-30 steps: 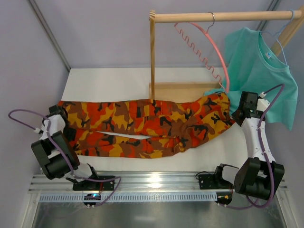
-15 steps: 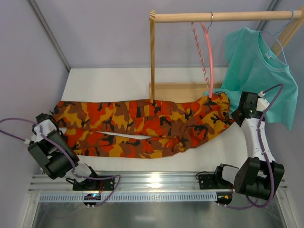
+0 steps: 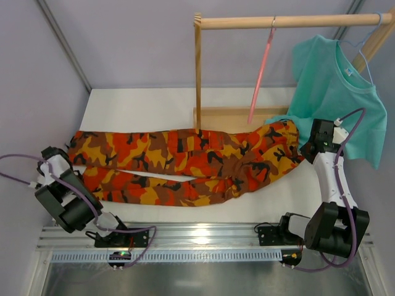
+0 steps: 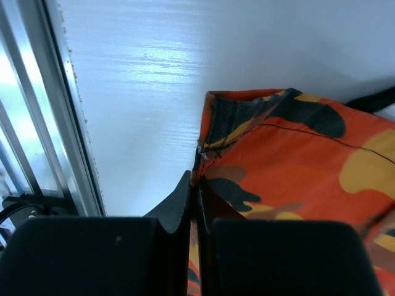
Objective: Place the trousers on the hanger
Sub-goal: Fold the trousers
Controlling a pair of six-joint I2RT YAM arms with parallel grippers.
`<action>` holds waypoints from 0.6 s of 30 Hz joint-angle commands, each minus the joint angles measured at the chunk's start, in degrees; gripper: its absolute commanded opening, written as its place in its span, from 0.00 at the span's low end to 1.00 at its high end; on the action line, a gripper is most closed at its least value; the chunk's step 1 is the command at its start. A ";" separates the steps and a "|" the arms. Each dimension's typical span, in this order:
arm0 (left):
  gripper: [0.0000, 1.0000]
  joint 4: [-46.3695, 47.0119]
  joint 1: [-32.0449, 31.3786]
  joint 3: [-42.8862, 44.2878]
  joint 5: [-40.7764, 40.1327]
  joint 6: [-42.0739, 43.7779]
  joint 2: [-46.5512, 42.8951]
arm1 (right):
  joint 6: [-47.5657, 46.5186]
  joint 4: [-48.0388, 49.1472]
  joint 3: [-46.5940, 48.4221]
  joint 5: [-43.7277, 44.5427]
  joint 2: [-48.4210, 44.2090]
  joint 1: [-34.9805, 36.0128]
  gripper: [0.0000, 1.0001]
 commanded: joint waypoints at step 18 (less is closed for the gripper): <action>0.00 -21.89 1.14 20.91 -13.58 -14.69 -14.24 | -6.44 -8.80 11.06 7.27 -0.95 -0.22 0.04</action>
